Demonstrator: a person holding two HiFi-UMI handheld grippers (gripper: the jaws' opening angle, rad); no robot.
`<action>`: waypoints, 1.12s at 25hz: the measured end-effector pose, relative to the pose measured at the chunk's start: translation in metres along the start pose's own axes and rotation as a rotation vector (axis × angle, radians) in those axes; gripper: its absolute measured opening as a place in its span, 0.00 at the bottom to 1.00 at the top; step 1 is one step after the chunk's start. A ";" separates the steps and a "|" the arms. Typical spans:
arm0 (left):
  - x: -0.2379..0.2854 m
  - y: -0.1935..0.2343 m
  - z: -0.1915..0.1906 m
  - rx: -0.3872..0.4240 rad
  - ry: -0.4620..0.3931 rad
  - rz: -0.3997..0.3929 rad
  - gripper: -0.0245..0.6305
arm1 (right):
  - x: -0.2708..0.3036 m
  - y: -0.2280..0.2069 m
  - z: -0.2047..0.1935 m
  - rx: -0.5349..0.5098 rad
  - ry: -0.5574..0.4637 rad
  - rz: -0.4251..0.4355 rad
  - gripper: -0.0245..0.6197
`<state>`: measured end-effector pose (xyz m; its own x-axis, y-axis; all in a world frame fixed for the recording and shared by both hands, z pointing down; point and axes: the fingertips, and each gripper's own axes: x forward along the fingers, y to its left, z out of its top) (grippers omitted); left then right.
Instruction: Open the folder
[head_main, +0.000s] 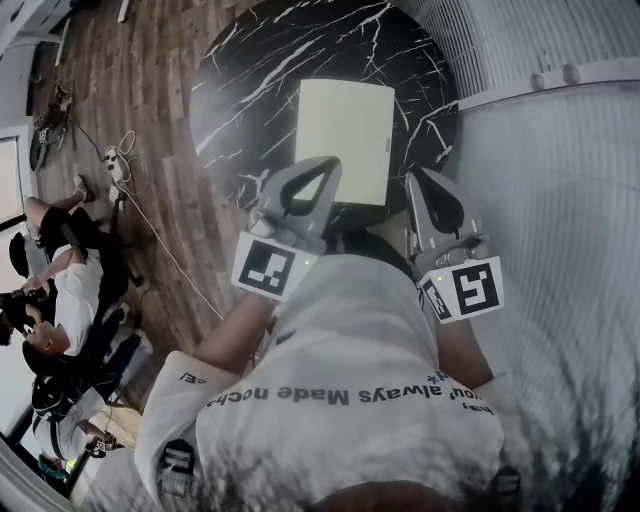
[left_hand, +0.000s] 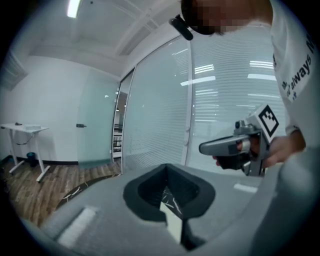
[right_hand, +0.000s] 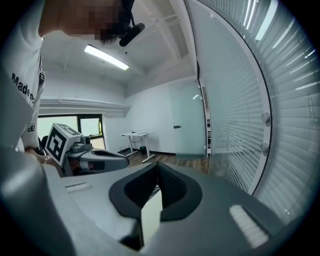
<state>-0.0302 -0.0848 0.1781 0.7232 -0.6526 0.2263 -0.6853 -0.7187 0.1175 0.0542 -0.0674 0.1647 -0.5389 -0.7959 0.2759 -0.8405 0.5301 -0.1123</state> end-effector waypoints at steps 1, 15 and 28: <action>0.004 0.001 -0.009 0.007 0.019 -0.001 0.04 | 0.002 -0.003 -0.008 0.009 0.013 0.002 0.04; 0.061 -0.002 -0.146 0.114 0.234 -0.038 0.04 | 0.020 -0.051 -0.137 0.165 0.194 0.023 0.13; 0.093 0.003 -0.256 0.239 0.388 -0.018 0.04 | 0.040 -0.071 -0.241 0.341 0.255 0.084 0.18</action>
<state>0.0132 -0.0861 0.4469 0.6175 -0.5340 0.5775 -0.6012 -0.7939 -0.0913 0.1060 -0.0661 0.4141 -0.6112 -0.6338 0.4741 -0.7878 0.4294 -0.4416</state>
